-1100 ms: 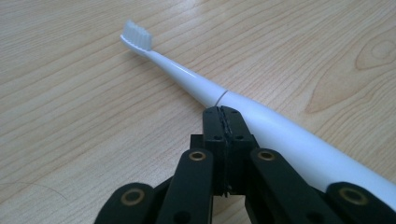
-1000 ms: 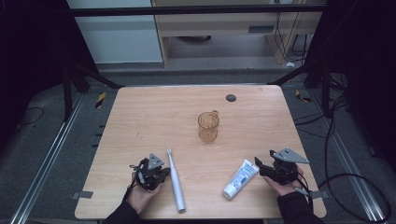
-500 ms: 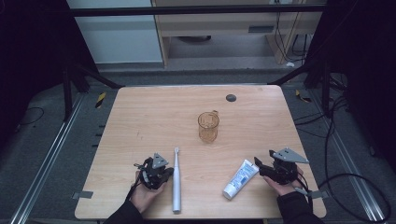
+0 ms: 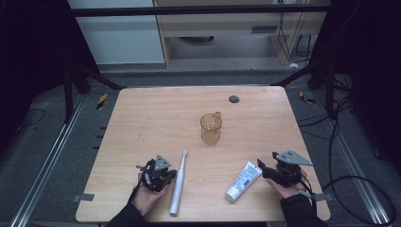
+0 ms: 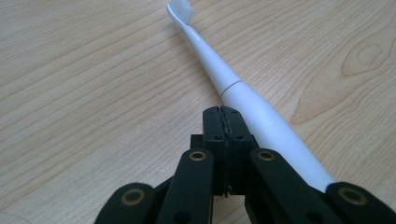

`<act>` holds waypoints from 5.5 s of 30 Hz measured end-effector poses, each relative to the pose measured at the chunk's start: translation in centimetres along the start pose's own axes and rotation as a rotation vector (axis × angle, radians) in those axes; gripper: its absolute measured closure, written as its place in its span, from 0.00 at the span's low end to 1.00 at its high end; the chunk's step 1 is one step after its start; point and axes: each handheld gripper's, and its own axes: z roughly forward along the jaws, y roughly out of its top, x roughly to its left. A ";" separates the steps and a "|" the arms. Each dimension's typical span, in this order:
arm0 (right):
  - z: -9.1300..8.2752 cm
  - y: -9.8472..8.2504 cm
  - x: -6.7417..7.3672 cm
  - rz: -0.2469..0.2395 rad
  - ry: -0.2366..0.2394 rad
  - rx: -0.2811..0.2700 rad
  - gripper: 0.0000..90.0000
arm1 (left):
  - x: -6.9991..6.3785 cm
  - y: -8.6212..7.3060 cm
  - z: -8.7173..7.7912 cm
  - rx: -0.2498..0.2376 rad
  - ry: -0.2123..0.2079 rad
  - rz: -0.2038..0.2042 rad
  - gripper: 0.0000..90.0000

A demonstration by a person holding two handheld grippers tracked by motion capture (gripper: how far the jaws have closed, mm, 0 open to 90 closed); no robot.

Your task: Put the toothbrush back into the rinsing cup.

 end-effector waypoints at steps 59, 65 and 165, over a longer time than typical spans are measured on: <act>-0.3 -0.1 -0.4 0.001 -0.006 -0.002 0.37 | 0.6 2.1 -3.1 -0.120 0.068 -0.044 0.44; -0.2 -0.1 -0.2 -0.001 -0.004 0.006 0.37 | -0.2 2.7 -3.3 -0.122 0.074 -0.028 0.40; -0.2 -0.1 -0.3 0.003 0.011 0.017 0.37 | -2.6 3.6 2.2 0.182 0.096 -0.059 0.74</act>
